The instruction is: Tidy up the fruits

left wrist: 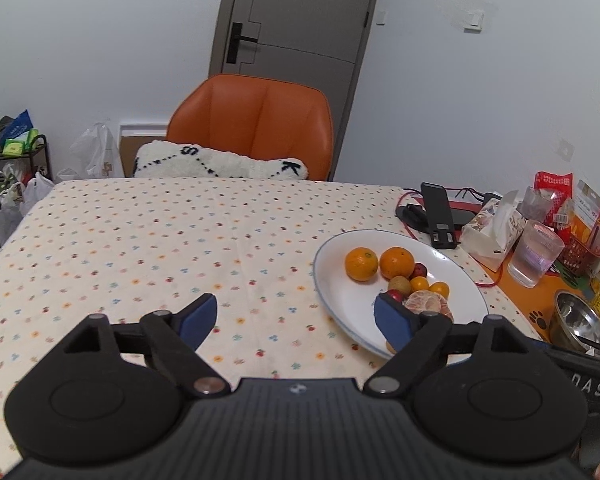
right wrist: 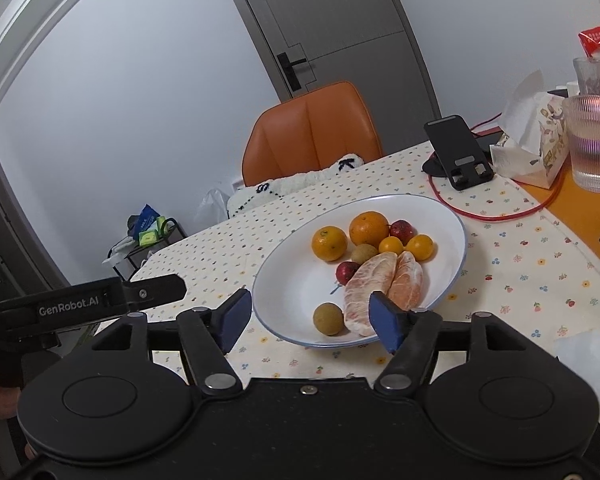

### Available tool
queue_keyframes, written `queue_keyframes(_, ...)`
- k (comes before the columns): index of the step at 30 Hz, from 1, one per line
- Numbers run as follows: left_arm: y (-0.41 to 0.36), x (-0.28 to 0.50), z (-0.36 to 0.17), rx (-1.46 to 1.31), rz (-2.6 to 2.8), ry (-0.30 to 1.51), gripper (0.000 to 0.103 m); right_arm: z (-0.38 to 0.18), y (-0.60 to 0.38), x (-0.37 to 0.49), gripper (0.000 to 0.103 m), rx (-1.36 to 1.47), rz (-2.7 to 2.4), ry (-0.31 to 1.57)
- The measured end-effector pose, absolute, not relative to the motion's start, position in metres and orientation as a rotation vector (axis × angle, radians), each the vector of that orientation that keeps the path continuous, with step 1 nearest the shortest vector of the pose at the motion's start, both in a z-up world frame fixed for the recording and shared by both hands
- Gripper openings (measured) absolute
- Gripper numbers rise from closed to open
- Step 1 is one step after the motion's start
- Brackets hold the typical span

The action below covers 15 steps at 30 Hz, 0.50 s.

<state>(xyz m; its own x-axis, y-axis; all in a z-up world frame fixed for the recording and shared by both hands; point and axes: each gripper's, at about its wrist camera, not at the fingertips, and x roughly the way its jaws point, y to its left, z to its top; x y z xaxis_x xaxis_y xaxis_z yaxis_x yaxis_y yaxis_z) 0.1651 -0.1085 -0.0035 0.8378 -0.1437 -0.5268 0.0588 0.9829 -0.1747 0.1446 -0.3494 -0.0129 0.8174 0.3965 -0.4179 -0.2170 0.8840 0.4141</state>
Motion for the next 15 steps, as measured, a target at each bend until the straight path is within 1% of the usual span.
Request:
queue_keyframes(4,-0.101,0.155,0.0,-0.158,-0.09,0.57,0.09,-0.009,-0.346,0.138,0.071,0.352,0.332,0.516)
queue_keyframes(6,-0.098,0.149,0.001,-0.16,-0.075,0.571,0.093,-0.006,-0.343,0.134,0.076,0.347,0.334,0.513)
queue_keyframes(8,-0.094,0.143,0.003,-0.158,-0.066,0.567,0.094,-0.003,-0.34,0.13,0.086,0.337,0.334,0.507)
queue_keyframes(10,-0.09,0.137,0.005,-0.16,-0.056,0.567,0.096,0.001,-0.337,0.124,0.091,0.327,0.338,0.499)
queue_keyframes(13,-0.084,0.128,0.008,-0.162,-0.044,0.569,0.097,0.007,-0.332,0.118,0.093,0.317,0.348,0.495)
queue_keyframes(15,-0.08,0.123,0.01,-0.165,-0.033,0.577,0.097,0.01,-0.329,0.114,0.097,0.312,0.352,0.494)
